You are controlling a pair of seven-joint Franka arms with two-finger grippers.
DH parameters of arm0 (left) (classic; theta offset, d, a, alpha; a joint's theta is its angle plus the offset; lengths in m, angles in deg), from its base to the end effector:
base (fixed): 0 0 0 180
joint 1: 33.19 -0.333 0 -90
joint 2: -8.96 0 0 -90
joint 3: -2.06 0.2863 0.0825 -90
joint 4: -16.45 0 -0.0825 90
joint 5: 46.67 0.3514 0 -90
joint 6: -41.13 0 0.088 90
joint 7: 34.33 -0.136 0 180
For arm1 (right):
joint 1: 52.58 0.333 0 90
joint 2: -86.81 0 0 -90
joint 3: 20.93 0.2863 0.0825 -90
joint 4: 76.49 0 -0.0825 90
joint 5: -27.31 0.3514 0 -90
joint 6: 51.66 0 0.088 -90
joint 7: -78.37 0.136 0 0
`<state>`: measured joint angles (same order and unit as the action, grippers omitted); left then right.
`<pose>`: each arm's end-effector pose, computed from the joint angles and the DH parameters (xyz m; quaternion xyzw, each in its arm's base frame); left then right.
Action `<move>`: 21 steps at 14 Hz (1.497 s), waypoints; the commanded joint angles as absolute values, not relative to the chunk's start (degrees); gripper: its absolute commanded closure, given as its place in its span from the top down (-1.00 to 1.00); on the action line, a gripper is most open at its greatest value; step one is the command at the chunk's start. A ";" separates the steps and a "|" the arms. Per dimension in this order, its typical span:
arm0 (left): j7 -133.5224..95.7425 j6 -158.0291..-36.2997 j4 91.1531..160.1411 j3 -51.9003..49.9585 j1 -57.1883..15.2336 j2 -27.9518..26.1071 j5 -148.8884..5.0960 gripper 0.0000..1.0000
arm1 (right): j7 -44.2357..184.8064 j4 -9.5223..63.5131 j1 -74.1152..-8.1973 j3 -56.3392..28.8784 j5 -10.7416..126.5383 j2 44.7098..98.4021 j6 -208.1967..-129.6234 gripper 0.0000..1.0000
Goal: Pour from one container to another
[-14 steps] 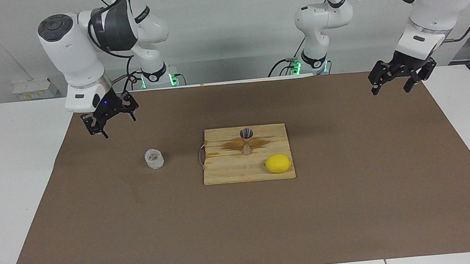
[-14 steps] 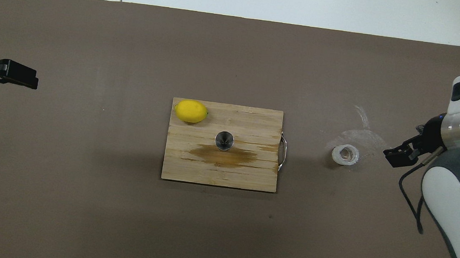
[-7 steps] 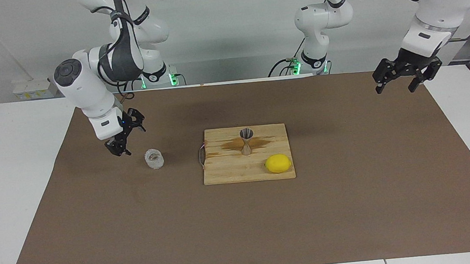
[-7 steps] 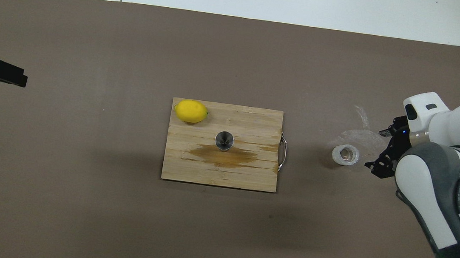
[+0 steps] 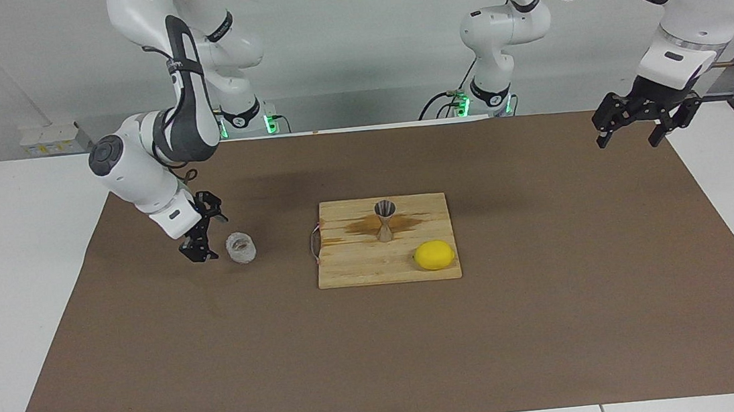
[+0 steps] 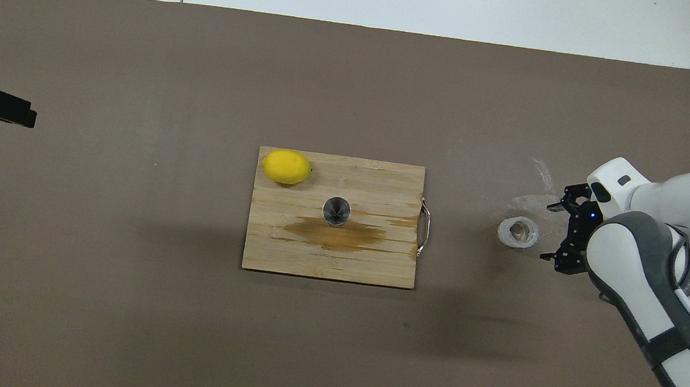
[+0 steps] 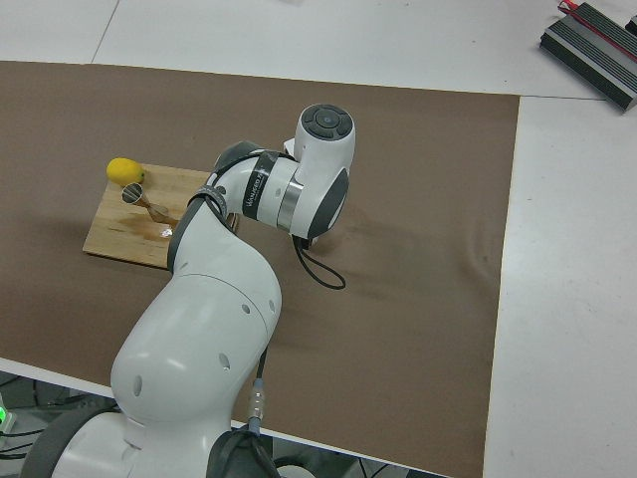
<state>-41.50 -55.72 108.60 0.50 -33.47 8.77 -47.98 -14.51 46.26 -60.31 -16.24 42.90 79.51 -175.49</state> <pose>0.5362 -0.0148 0.5585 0.9965 -0.0727 0.0399 0.0094 0.5148 -0.0101 0.3010 -0.7577 -0.6404 -0.0482 0.1161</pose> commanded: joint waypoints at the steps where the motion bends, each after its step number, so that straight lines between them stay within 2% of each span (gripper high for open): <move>1: -40.66 -56.96 109.79 0.65 -32.93 9.31 -48.08 1.00 | -19.87 50.24 -61.11 -15.75 48.03 80.13 -178.57 1.00; 6: -40.75 -57.22 109.44 0.74 -33.63 9.58 -48.08 1.00 | -24.02 52.27 -60.93 -15.66 48.84 78.99 -183.32 1.00; 10: -41.28 -56.78 109.79 0.83 -34.16 10.28 -48.08 1.00 | -32.18 52.35 -60.84 -15.74 57.70 76.18 -184.72 1.00; 15: -40.92 -56.34 109.79 0.83 -33.81 10.02 -48.08 1.00 | -35.51 52.18 -60.66 -15.66 61.74 72.93 -184.99 1.00; 21: -40.57 -56.08 109.44 0.83 -33.63 10.28 -48.08 1.00 | -37.47 51.92 -60.58 -15.75 64.22 73.10 -184.73 1.00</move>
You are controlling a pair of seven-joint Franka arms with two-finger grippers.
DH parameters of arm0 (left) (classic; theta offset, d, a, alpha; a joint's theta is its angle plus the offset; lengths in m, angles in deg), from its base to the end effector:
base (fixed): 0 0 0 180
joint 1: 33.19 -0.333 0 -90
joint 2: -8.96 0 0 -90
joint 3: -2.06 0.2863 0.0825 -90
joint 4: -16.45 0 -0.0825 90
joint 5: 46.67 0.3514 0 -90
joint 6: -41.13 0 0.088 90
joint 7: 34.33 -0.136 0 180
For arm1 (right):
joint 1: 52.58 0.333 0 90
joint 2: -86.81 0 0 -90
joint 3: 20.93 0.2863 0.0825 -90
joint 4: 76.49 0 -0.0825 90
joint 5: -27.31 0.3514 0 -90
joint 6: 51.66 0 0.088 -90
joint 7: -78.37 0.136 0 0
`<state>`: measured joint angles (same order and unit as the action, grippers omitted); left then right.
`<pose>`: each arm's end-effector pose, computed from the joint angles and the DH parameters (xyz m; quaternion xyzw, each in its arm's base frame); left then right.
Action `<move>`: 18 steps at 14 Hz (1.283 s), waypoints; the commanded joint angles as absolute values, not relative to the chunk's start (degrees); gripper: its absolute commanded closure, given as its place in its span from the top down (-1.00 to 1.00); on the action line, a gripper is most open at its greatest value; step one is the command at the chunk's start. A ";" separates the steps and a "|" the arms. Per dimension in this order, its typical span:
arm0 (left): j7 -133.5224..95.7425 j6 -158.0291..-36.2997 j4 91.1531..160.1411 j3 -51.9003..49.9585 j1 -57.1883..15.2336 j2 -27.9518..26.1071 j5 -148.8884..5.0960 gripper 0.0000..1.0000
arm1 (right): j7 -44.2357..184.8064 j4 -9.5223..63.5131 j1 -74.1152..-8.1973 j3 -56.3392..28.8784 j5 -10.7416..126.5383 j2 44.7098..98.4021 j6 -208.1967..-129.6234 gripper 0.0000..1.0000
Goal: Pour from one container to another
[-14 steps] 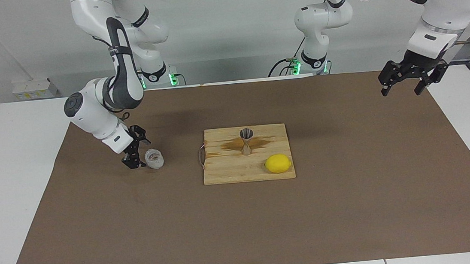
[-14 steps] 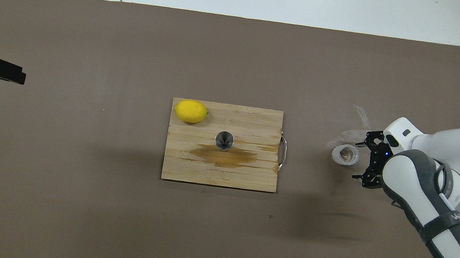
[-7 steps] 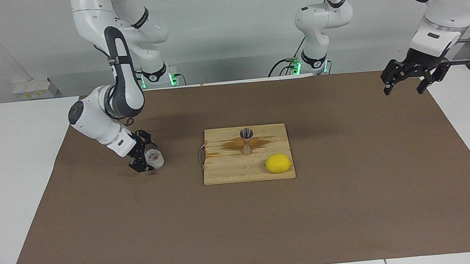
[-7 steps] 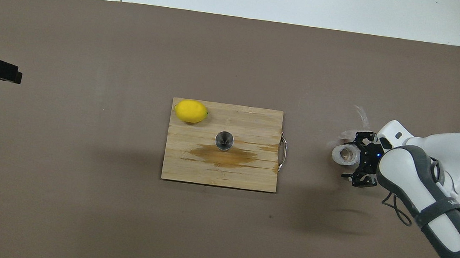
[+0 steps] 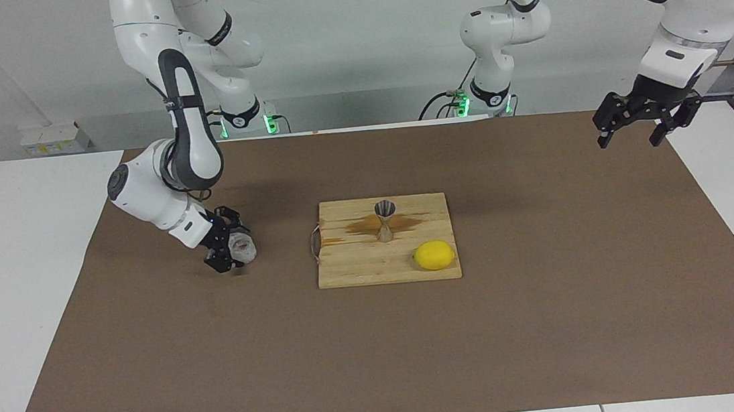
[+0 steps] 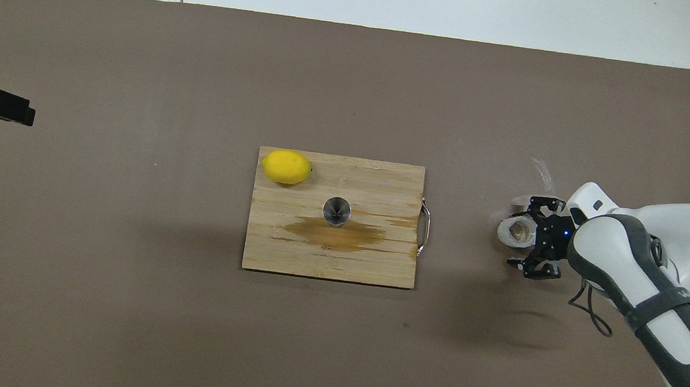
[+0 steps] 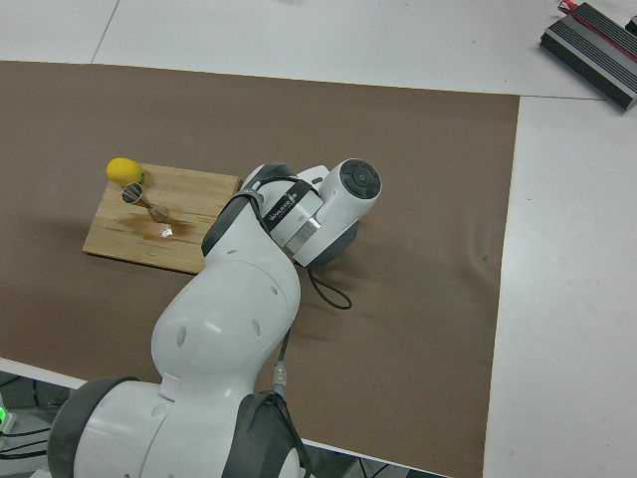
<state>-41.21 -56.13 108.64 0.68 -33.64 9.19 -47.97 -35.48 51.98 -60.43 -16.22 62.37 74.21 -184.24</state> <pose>0.5354 -0.0115 0.5628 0.9966 -0.0671 0.0468 0.0088 0.5013 -0.0033 0.2308 -0.7203 -0.6556 -0.1455 0.1736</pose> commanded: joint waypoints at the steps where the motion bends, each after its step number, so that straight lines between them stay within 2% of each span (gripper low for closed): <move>1: -40.57 -56.08 109.35 0.83 -33.98 10.28 -48.08 1.00 | -37.38 51.92 -60.49 -15.66 64.31 73.10 -184.73 1.00; 2: -40.49 -55.99 109.35 0.91 -34.25 10.28 -48.08 1.00 | -37.38 51.92 -60.32 -15.66 64.22 73.19 -184.73 0.82; 4: -40.49 -55.47 109.96 0.91 -34.69 10.63 -48.08 1.00 | -37.21 51.74 -60.23 -15.75 64.31 73.36 -184.73 0.26; 5: -40.57 -54.94 110.05 0.83 -34.69 10.72 -48.08 1.00 | -37.12 51.65 -60.14 -15.66 64.31 73.45 -184.73 0.04; 6: -40.57 -55.02 110.14 0.83 -34.69 10.72 -48.08 1.00 | -37.03 51.56 -60.14 -15.66 64.31 73.54 -184.73 -0.09; 9: -41.19 -54.94 110.23 0.83 -34.69 10.19 -47.99 1.00 | -35.10 51.30 -60.05 -15.40 64.40 74.94 -184.47 -0.11; 11: -42.58 -55.02 110.40 0.83 -34.34 10.19 -45.99 1.00 | -33.00 50.60 -59.27 -14.78 64.40 75.56 -184.55 -0.20; 18: -42.33 -52.92 110.32 0.65 -33.72 10.98 -45.27 1.00 | -19.03 46.30 -50.92 -14.43 64.31 77.93 -184.99 -0.51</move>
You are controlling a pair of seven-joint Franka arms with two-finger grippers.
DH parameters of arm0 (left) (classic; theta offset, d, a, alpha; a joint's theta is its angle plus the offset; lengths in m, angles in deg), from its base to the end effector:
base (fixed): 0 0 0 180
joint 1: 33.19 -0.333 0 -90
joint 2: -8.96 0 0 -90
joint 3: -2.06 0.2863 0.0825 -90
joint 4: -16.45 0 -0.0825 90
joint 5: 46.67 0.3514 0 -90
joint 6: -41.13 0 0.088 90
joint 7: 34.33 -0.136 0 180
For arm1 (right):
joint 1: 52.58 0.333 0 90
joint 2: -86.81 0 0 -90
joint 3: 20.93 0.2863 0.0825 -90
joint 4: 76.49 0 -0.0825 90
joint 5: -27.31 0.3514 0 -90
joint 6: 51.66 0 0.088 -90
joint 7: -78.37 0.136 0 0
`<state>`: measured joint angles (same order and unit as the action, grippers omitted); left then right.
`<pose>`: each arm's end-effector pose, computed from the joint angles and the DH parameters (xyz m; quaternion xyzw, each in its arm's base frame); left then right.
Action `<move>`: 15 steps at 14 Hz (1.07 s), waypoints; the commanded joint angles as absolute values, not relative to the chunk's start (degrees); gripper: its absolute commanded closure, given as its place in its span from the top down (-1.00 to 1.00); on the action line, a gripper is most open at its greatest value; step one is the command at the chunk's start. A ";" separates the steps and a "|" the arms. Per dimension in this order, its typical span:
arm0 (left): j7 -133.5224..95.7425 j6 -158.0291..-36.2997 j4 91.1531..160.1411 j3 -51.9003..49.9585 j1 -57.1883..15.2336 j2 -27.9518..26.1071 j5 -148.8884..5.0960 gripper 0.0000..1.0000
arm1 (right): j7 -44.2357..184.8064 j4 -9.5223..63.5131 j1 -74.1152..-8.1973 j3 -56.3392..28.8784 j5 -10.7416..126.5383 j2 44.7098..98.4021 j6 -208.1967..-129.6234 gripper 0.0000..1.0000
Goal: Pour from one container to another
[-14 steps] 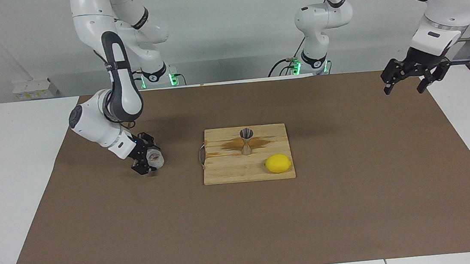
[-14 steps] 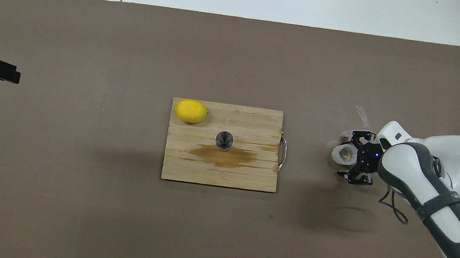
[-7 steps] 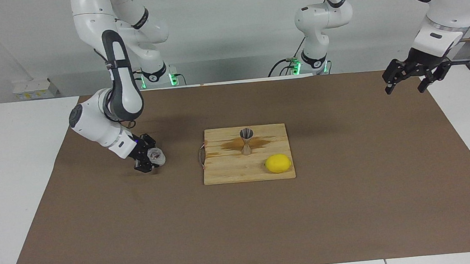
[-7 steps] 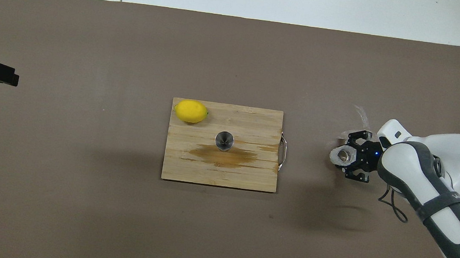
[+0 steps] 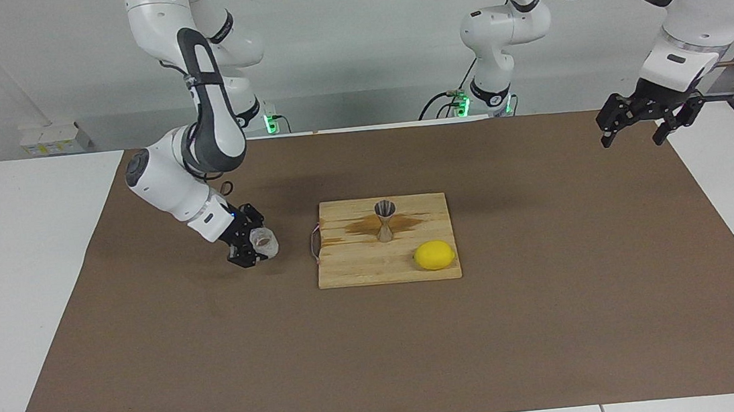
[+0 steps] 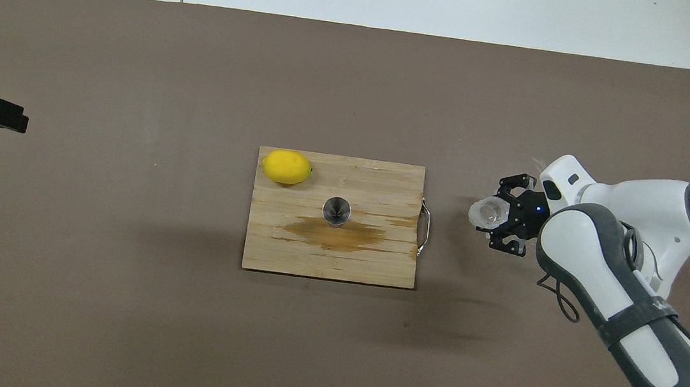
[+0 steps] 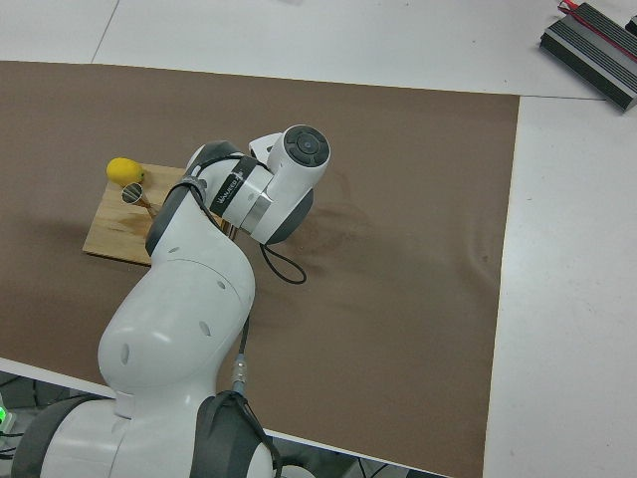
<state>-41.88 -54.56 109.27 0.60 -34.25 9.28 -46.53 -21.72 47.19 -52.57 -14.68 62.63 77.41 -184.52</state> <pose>0.5310 -0.0034 0.5560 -0.9972 0.0694 -0.0277 0.0030 0.5280 0.0810 0.2922 -0.7358 -0.6367 -0.1663 0.1597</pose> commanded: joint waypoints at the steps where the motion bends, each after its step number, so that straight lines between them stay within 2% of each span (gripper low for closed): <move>1: -42.42 -52.56 110.32 0.65 -33.72 10.98 -45.27 1.00 | -16.57 45.77 -49.43 -14.43 64.22 78.45 -185.17 -0.55; 6: -42.42 -52.38 109.79 0.56 -33.63 10.98 -45.27 1.00 | -5.15 42.78 -42.22 -14.43 62.04 78.46 -188.69 -0.56; 15: -42.42 -52.30 110.05 0.39 -33.72 11.60 -45.27 1.00 | 25.08 32.76 -31.67 -14.34 35.69 75.83 -186.14 -0.55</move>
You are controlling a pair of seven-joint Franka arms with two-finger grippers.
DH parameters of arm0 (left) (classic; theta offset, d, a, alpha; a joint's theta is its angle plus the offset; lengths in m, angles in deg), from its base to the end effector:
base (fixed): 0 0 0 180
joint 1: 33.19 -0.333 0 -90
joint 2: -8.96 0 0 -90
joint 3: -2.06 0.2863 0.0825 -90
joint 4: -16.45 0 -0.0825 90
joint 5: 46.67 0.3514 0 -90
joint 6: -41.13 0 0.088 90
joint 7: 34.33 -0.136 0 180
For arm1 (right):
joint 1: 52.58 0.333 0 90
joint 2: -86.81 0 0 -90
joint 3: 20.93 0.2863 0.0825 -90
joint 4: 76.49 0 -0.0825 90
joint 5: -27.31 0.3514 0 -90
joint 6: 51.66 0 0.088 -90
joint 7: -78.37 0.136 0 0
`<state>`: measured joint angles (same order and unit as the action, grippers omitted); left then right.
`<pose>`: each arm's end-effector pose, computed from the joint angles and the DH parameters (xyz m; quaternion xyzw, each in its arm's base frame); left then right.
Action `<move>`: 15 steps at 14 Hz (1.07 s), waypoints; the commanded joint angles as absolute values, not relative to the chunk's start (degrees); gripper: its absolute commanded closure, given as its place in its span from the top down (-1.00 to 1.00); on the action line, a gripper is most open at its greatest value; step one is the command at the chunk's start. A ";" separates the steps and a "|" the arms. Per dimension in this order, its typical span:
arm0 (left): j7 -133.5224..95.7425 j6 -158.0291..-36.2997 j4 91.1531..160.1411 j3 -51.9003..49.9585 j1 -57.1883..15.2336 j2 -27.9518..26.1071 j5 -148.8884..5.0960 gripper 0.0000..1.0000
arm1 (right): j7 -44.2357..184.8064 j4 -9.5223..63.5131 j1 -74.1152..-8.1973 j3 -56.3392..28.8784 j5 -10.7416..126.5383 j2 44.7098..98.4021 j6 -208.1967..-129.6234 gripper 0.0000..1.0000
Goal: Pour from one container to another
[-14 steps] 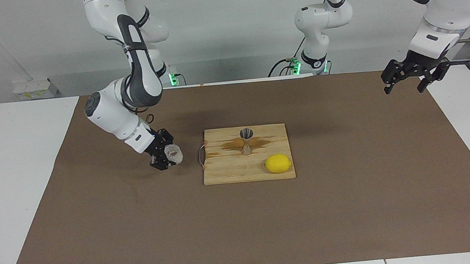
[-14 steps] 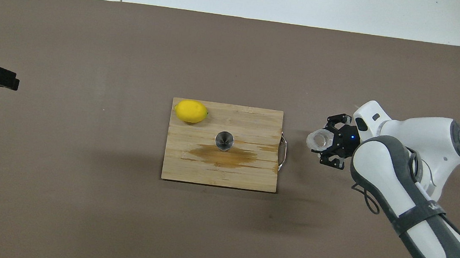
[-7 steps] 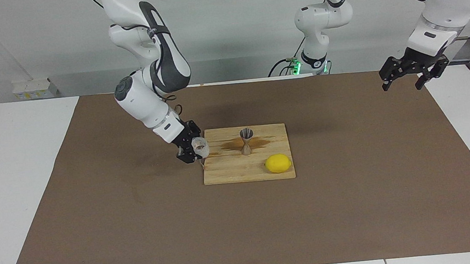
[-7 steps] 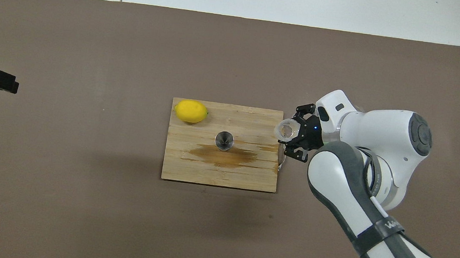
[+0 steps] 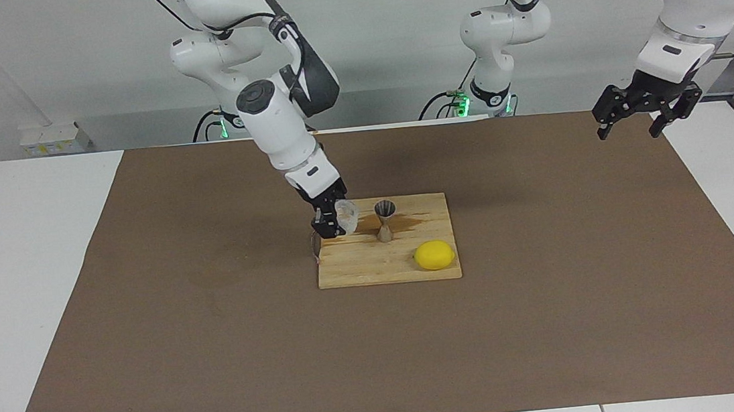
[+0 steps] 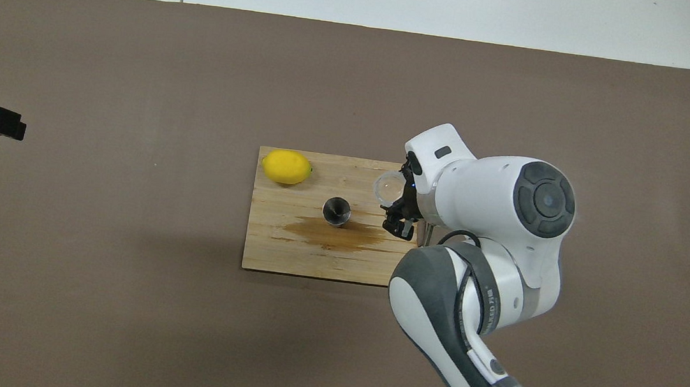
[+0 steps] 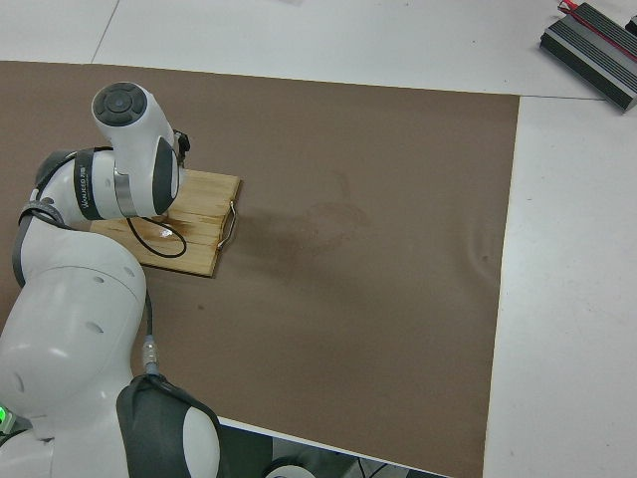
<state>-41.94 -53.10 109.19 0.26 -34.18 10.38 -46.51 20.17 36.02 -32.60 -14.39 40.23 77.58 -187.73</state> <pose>0.5233 -0.0072 0.5643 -0.9970 0.0735 -0.0252 0.0033 0.5246 0.2676 0.3791 -0.7766 -0.6101 -0.1455 0.0590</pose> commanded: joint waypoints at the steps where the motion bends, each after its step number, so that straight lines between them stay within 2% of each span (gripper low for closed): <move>1: -42.42 -52.30 110.23 0.39 -33.72 11.77 -45.35 1.00 | 26.50 31.88 -31.32 -14.34 34.09 75.21 -185.27 -0.55; 8: -41.98 -52.82 111.37 0.39 -33.63 11.95 -46.41 1.00 | 30.82 30.12 -27.80 -14.34 23.98 75.03 -180.61 -0.55; 15: -40.57 -51.95 113.30 0.21 -32.23 12.30 -46.85 1.00 | 38.11 29.85 -24.72 -14.34 13.88 74.59 -179.98 -0.56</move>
